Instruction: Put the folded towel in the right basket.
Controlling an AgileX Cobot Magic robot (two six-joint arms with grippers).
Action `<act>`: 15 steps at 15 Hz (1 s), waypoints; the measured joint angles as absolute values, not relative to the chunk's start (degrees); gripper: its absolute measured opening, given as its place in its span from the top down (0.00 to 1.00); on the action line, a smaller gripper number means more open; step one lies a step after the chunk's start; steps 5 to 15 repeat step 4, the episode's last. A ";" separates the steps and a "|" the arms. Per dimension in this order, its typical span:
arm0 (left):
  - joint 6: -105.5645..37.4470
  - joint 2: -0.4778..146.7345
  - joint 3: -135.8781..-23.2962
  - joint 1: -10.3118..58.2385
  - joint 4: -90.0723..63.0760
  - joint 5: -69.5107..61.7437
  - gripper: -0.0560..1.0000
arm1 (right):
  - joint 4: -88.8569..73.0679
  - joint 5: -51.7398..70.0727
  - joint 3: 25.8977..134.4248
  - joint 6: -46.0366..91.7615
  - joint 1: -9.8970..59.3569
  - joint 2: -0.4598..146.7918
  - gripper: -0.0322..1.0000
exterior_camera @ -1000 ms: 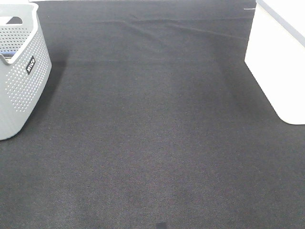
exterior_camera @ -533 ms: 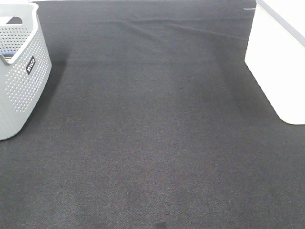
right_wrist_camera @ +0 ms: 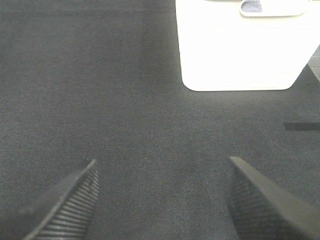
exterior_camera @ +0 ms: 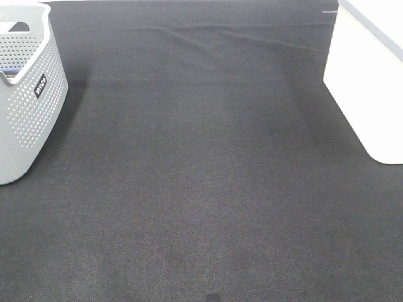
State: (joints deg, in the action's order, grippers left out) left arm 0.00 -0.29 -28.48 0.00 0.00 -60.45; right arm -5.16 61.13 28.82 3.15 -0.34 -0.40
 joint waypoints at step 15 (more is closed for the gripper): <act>0.00 -0.29 -28.48 0.00 0.00 -60.45 0.02 | -5.16 61.13 28.82 3.15 -0.34 -0.40 0.32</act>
